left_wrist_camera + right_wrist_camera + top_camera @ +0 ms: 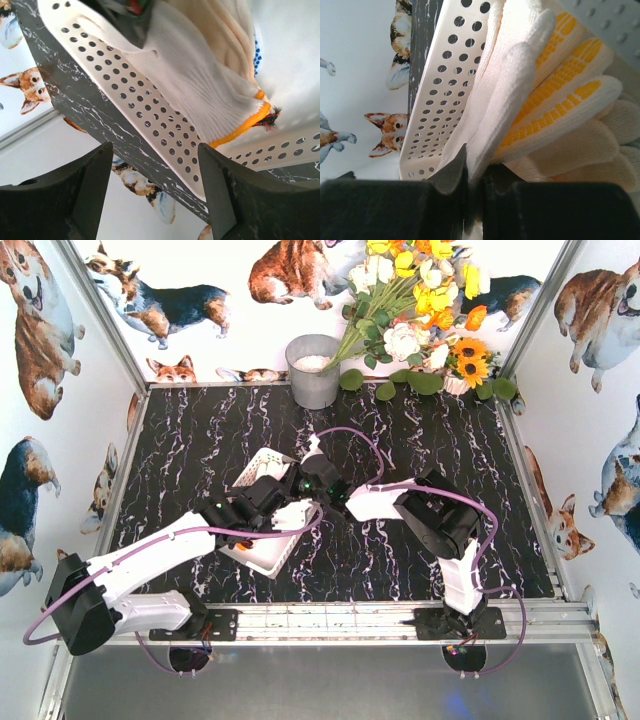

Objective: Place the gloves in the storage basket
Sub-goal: Place the glove in the bin.

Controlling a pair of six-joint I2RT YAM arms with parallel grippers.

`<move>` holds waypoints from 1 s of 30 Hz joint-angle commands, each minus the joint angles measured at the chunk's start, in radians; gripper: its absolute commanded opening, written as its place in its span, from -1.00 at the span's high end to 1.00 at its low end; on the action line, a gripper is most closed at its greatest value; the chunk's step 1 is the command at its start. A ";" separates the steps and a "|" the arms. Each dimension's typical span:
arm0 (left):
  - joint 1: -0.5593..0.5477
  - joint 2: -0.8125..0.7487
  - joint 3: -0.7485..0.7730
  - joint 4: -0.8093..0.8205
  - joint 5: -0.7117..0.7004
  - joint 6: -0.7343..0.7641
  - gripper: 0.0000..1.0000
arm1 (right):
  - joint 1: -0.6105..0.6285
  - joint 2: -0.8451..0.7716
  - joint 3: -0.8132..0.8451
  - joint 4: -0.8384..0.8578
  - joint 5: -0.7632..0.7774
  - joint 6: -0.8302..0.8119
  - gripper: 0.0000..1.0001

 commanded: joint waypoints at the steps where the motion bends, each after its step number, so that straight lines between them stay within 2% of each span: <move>1: 0.007 -0.030 0.061 -0.042 -0.024 -0.086 -0.26 | 0.015 0.003 -0.005 0.039 0.016 -0.012 1.00; 9: 0.048 -0.115 0.096 -0.011 0.007 -0.280 -0.21 | 0.032 -0.022 0.003 0.007 0.036 -0.015 1.00; 15: 0.110 -0.188 0.123 0.097 0.056 -0.469 -0.21 | 0.052 -0.060 -0.015 -0.025 0.104 0.029 1.00; 19: 0.152 -0.212 0.121 0.174 0.055 -0.670 -0.31 | 0.071 -0.082 -0.018 -0.070 0.159 0.058 1.00; 22: 0.180 -0.184 0.140 0.172 0.052 -0.835 -0.33 | 0.100 -0.085 -0.002 -0.123 0.210 0.062 1.00; 26: 0.208 -0.162 0.141 0.139 0.023 -1.082 -0.24 | 0.136 -0.091 -0.002 -0.209 0.309 0.123 1.00; 30: 0.229 -0.191 0.039 0.225 0.079 -1.259 -0.13 | 0.161 -0.088 0.039 -0.323 0.375 0.136 1.00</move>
